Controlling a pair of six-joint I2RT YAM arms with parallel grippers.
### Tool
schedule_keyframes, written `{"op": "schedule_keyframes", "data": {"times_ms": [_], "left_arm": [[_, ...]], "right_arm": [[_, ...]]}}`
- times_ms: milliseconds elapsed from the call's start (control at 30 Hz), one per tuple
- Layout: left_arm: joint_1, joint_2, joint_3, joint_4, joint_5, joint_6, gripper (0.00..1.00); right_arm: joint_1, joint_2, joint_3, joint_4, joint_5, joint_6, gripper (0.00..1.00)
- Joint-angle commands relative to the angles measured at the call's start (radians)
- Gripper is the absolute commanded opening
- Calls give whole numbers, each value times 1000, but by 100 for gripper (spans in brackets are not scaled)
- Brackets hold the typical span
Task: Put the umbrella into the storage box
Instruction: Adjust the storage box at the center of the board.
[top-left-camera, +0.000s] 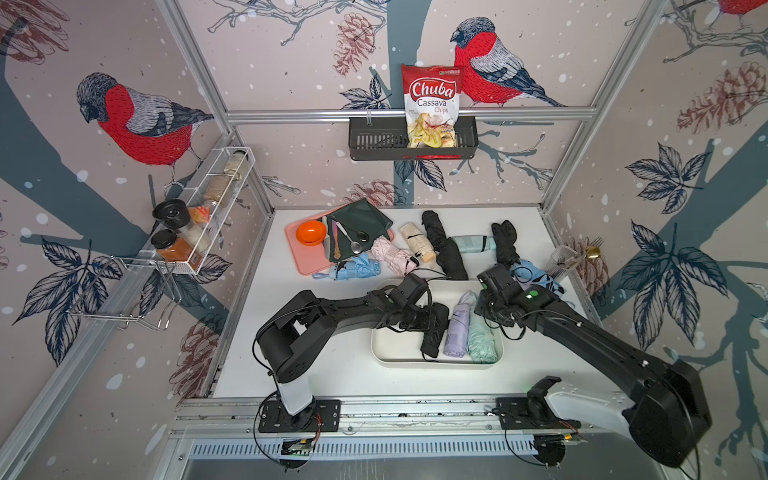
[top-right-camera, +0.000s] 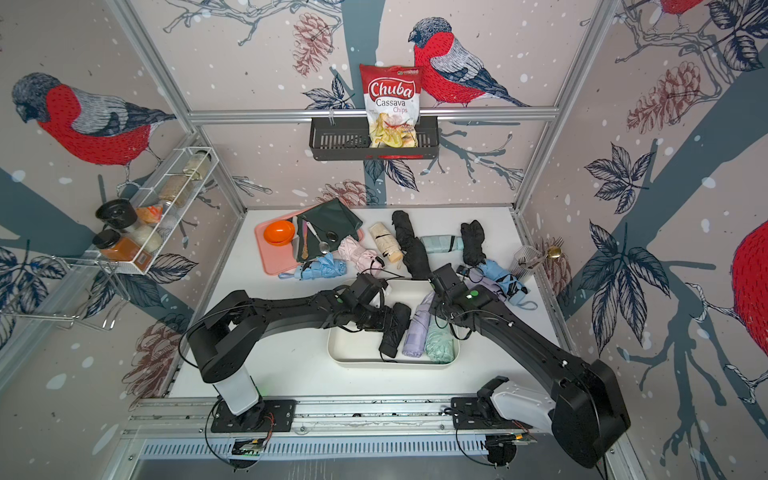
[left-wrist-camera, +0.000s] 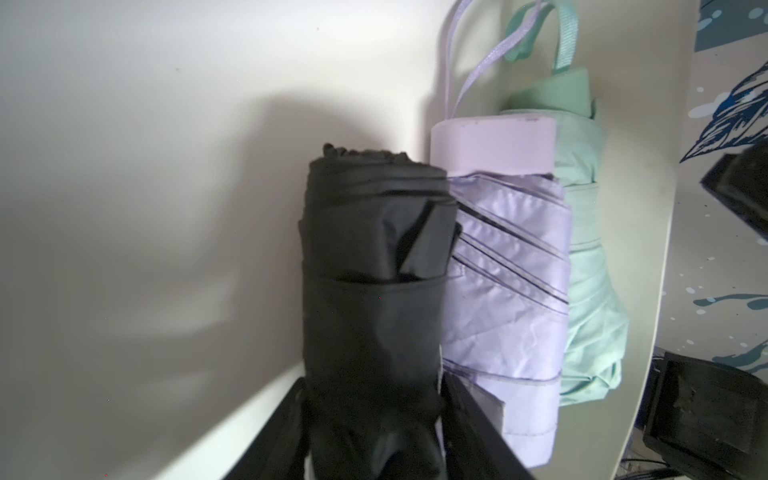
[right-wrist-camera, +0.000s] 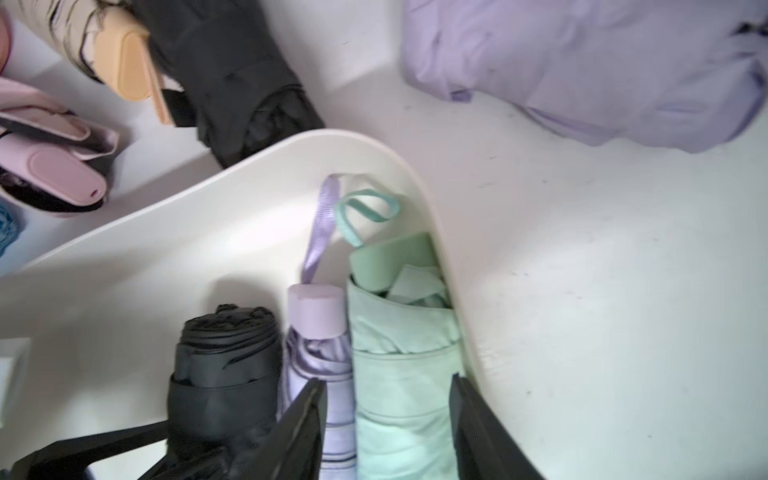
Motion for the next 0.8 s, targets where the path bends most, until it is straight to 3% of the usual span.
{"op": "schedule_keyframes", "data": {"times_ms": [0, 267, 567, 767], "left_arm": [[-4, -9, 18, -4, 34, 29, 53], [-6, -5, 20, -30, 72, 43, 53], [-7, 11, 49, -38, 92, 51, 52], [0, 26, 58, -49, 84, 35, 48]], "right_arm": [[-35, -76, -44, -48, 4, -13, 52], [-68, -167, -171, 31, -123, -49, 53], [-63, -142, -232, 185, -223, -52, 36], [-34, -116, -227, 252, -224, -9, 33]]}}
